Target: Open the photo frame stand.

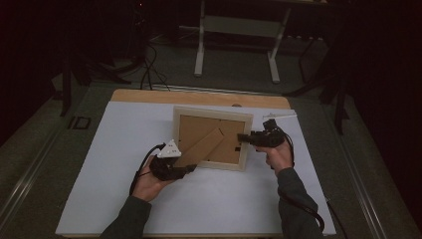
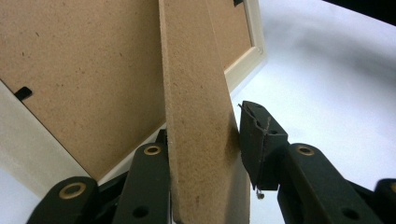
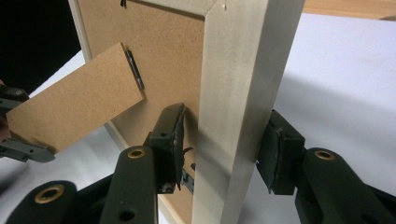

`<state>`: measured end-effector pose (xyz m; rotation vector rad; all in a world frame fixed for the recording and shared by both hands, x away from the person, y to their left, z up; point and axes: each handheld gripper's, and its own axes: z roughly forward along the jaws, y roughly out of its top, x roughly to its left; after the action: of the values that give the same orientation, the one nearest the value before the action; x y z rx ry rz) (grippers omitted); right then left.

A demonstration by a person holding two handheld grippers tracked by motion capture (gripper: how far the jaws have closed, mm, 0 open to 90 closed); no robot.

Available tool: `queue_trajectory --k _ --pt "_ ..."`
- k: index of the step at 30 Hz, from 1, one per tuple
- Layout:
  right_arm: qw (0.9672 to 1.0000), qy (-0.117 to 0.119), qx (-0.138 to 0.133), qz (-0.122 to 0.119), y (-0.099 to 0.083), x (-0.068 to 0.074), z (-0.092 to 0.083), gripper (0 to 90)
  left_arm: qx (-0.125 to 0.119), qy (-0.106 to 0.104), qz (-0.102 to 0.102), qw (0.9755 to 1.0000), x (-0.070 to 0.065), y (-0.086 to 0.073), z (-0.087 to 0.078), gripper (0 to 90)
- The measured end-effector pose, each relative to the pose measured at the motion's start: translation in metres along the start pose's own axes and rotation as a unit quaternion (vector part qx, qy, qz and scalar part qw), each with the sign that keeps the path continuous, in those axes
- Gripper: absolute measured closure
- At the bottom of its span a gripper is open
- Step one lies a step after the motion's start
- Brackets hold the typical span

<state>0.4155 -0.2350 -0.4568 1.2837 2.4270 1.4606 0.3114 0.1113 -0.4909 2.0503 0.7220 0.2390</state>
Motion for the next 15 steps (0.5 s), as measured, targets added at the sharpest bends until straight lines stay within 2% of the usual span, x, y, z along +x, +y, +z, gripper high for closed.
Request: queue_trajectory --k 7,10,15 --pt "0.9998 -0.009 0.002 -0.017 0.002 0.004 -0.002 56.4 -0.001 0.012 -0.002 0.9999 0.000 0.000 0.000 66.1" --pt "0.9992 -0.018 -0.001 -0.035 0.003 0.008 -0.004 57.8 0.000 0.022 -0.002 0.9998 0.001 0.000 0.000 66.1" --pt "0.9983 -0.029 -0.005 -0.051 0.004 0.013 -0.005 58.9 0.000 0.035 -0.001 0.9994 0.000 0.001 -0.001 66.9"
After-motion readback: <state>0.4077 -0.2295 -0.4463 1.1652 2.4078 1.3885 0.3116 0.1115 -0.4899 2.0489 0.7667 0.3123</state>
